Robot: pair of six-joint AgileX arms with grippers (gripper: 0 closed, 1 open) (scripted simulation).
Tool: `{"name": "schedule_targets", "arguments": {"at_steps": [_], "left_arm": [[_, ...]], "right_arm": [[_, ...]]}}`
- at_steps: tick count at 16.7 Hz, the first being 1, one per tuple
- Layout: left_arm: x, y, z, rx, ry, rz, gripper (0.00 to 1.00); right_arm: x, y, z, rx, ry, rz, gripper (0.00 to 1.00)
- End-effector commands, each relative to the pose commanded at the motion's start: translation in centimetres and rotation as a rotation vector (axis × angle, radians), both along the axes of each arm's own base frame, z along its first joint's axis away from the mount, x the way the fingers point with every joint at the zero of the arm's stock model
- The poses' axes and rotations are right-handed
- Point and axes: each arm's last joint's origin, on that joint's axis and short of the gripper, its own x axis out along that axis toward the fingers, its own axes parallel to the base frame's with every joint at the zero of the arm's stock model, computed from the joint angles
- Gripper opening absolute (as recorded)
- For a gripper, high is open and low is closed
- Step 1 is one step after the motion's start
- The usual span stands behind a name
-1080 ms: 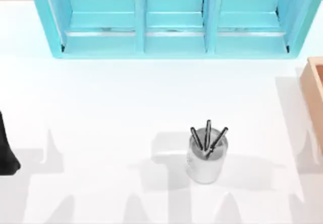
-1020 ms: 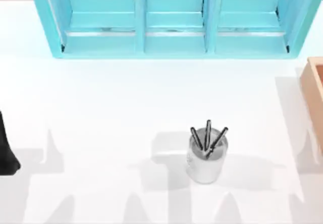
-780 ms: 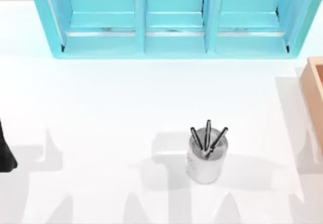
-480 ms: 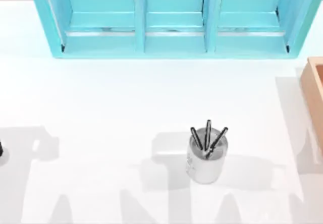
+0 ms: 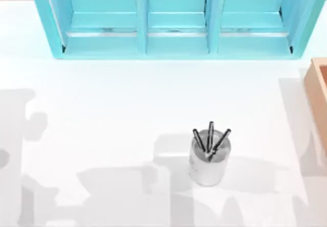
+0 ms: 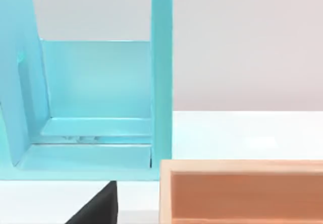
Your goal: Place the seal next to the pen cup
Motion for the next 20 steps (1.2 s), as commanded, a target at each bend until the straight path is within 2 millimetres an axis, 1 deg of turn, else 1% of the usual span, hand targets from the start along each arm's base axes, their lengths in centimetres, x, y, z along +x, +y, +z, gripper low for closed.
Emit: {"name": "schedule_targets", "arguments": {"at_steps": [2,5,8,11,16,18,20], "left_arm": [[2.5,1.2,0.0,-0.019,0.152,0.000,1.00],[5.9,3.0,-0.5,-0.051,0.330,-0.002,1.00],[8.2,4.4,-1.2,-0.079,0.447,-0.006,1.00],[9.1,5.0,-1.4,-0.090,0.488,-0.008,1.00],[9.1,4.9,-1.5,-0.089,0.487,-0.011,1.00],[9.2,4.9,-2.6,-0.091,0.492,-0.009,1.00],[9.4,5.0,-4.6,-0.091,0.490,-0.007,1.00]], "right_arm": [[0.0,0.0,0.0,0.000,0.000,0.000,1.00],[0.0,0.0,0.0,0.000,0.000,0.000,1.00],[0.0,0.0,0.0,0.000,0.000,0.000,1.00],[0.0,0.0,0.0,0.000,0.000,0.000,1.00],[0.0,0.0,0.0,0.000,0.000,0.000,1.00],[0.0,0.0,0.0,0.000,0.000,0.000,1.00],[0.0,0.0,0.0,0.000,0.000,0.000,1.00]]}}
